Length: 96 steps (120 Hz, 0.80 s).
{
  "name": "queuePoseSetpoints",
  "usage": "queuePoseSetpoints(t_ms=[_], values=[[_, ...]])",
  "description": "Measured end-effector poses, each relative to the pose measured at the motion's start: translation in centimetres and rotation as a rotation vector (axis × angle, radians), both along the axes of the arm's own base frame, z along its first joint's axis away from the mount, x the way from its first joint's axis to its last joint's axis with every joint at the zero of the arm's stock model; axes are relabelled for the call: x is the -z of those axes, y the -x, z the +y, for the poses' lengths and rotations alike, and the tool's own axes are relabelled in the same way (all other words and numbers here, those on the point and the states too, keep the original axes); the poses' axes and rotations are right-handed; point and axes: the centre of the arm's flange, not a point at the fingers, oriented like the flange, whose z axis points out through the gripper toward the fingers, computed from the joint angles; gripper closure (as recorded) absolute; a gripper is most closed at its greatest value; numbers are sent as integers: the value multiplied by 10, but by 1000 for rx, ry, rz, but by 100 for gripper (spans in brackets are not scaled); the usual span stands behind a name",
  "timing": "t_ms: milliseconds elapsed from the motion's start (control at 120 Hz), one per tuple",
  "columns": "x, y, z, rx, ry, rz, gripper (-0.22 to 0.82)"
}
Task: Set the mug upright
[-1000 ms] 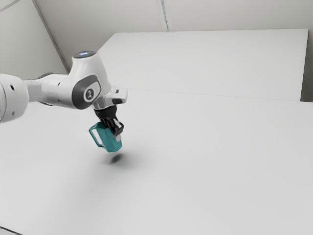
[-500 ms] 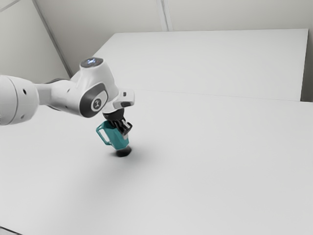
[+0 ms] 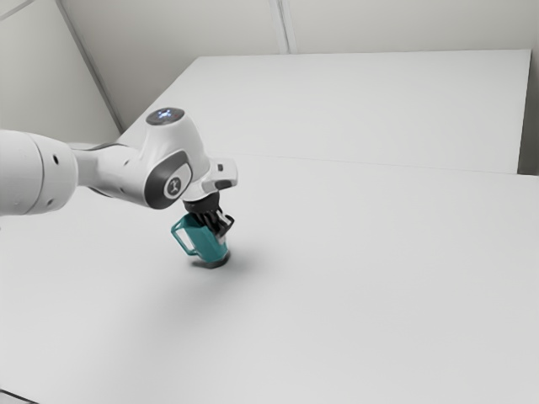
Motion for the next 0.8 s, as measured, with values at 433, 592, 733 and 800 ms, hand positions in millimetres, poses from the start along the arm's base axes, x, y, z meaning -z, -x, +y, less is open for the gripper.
queuePoseSetpoints(t_ms=[433, 592, 733, 800], values=[[-50, -9, -8, 4, 12, -53, 15], [-118, -25, -11, 1, 12, -64, 7], [-182, -28, -8, -14, 11, -52, 4], [-204, -26, -7, -19, 11, -40, 3]])
